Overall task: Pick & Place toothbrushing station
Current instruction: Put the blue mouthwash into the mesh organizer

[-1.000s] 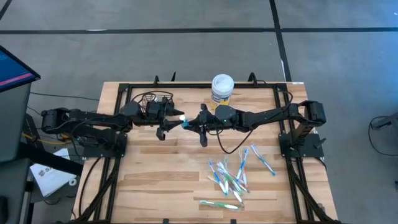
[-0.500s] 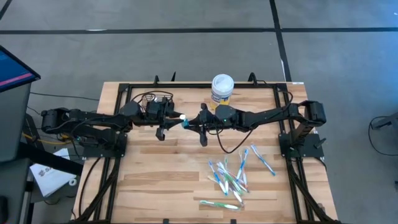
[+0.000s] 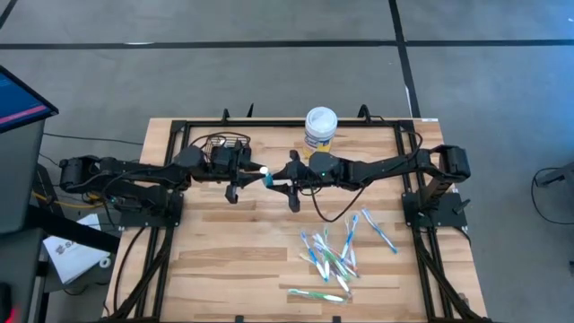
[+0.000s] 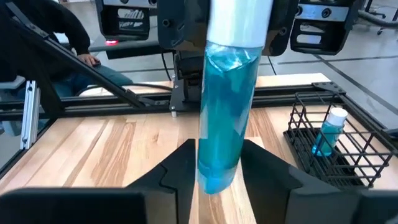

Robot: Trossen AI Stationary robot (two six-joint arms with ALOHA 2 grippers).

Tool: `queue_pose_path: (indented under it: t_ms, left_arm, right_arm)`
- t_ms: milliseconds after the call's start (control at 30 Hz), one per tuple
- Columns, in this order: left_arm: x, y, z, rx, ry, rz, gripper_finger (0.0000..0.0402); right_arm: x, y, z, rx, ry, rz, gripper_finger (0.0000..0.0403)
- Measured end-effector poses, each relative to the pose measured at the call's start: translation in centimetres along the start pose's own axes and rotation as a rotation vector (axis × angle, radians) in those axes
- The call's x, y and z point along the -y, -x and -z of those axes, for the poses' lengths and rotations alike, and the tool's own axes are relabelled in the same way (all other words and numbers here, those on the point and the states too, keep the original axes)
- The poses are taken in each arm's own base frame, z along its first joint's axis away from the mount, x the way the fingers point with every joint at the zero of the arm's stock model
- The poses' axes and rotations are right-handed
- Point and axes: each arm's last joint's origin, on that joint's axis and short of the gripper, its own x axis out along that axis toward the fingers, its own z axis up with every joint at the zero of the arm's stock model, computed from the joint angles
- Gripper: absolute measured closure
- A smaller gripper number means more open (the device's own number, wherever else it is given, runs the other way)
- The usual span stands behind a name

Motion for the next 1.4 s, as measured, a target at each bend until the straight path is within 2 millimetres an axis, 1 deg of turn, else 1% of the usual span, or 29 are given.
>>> queue_pose_path:
  t_ms: [167,333,567,767,867,967,1067,1167,1400]
  left_arm:
    - [-0.4,0.1,0.2,-0.027,0.007,-0.018,0.0326]
    - [-0.7,0.4,-0.2,-0.021,0.000,-0.038,0.0326]
    - [-1.3,1.8,-0.7,-0.092,-0.004,-0.105,0.0326]
    - [-1.1,3.2,-1.6,-0.117,-0.066,-0.223,0.0326]
    - [-1.1,3.9,-1.6,-0.114,-0.078,-0.270,0.0326]
    - [-1.1,4.9,-0.7,-0.120,-0.094,-0.365,0.0326]
    - [-1.4,6.0,0.3,-0.124,-0.094,-0.508,0.0326]
    - [-1.6,6.9,1.0,-0.115,-0.095,-0.645,0.0326]
    - [-2.0,7.6,1.5,-0.109,-0.111,-0.837,0.0326]
  right_arm:
    - [0.2,0.0,0.1,-0.007,0.008,0.009,0.0274]
    - [0.9,0.1,0.6,-0.064,0.000,0.028,0.0278]
    - [1.0,0.1,1.0,-0.109,-0.006,0.033,0.0282]
    - [1.0,0.1,1.2,-0.128,-0.007,0.032,0.0281]
    - [1.0,0.1,1.3,-0.132,-0.007,0.032,0.0282]
    - [0.9,0.1,1.3,-0.132,-0.006,0.029,0.0283]
    - [0.6,0.1,1.3,-0.131,-0.004,0.021,0.0283]
    - [0.4,0.1,1.3,-0.130,-0.003,0.017,0.0283]
    - [0.5,0.1,1.3,-0.130,-0.007,0.020,0.0283]
